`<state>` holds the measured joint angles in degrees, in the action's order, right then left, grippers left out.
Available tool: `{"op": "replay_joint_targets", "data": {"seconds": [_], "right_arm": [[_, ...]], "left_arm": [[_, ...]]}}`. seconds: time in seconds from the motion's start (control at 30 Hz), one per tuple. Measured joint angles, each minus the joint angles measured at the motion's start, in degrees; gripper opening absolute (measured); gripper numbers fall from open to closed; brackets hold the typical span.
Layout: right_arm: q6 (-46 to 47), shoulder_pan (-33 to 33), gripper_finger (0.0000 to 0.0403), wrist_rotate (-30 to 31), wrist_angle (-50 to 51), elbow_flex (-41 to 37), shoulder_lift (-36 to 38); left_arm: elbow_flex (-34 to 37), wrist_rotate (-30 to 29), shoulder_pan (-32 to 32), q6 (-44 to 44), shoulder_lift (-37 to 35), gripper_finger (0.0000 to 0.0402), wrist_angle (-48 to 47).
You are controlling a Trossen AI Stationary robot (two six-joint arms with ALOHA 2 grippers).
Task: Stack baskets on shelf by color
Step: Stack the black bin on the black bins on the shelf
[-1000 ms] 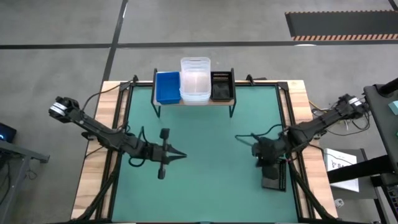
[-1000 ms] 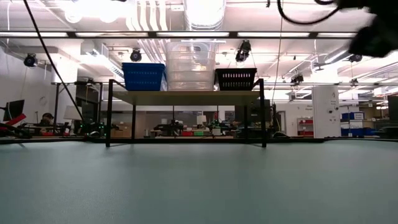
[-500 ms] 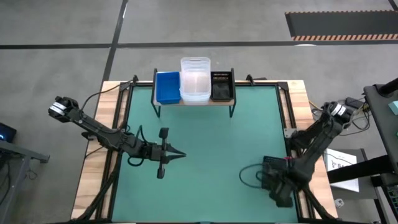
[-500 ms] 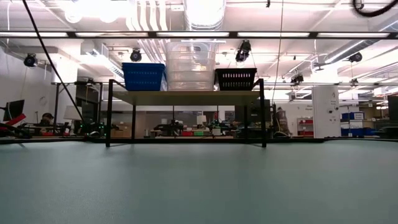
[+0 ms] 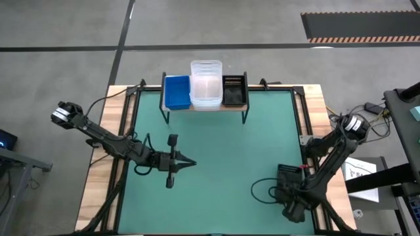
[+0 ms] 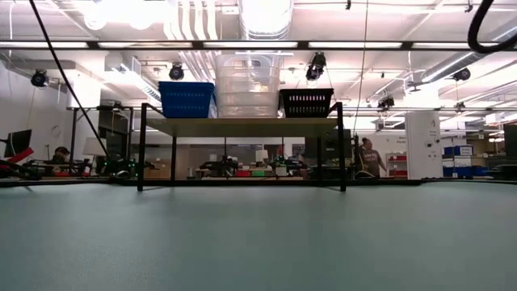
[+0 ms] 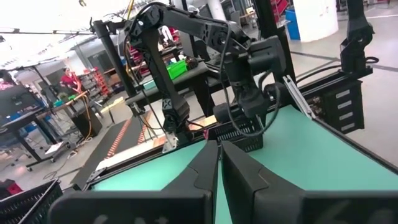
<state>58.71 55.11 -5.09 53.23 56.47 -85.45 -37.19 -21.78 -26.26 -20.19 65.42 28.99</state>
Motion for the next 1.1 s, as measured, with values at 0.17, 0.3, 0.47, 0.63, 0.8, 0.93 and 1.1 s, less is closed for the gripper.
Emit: {"op": "replay_joint_targets", "data": {"seconds": [0.17, 0.3, 0.47, 0.63, 0.8, 0.93, 1.1], "right_arm": [[-4.8, -1.1, 0.0108, 1.4, -1.5, 0.1, -3.6], [-12.4, -4.1, 0.0027, -1.1, -2.0, 1.4, -5.0], [-27.9, -10.6, 0.001, 0.4, 0.6, 7.7, -4.6], [-39.6, -19.7, 0.0009, 2.3, 7.0, 18.3, -4.1], [-42.5, -27.0, 0.0009, 7.8, 14.2, 30.0, -4.0], [-47.0, -29.4, 0.0009, 10.3, 19.9, 38.2, -3.9], [-49.6, -31.9, 0.0008, 20.1, 25.6, 47.6, -4.1]], "left_arm": [[0.0, 0.0, 0.0, -2.9, 0.1, 0.0004, 0.0], [-0.1, -2.4, 0.0, -3.4, 0.0, 0.0004, 0.0], [-1.1, -7.9, 0.0, -14.0, -1.1, 0.0004, 0.0], [-0.9, -11.9, 0.0, -17.2, -5.2, 0.0004, 0.3], [1.8, -12.3, -0.1, -13.2, -9.3, 0.0004, -2.7], [3.3, -13.0, -0.1, -13.1, -12.1, 0.0004, -2.9], [5.4, -13.1, -0.2, -11.6, -14.7, 0.0004, -3.1]]}}
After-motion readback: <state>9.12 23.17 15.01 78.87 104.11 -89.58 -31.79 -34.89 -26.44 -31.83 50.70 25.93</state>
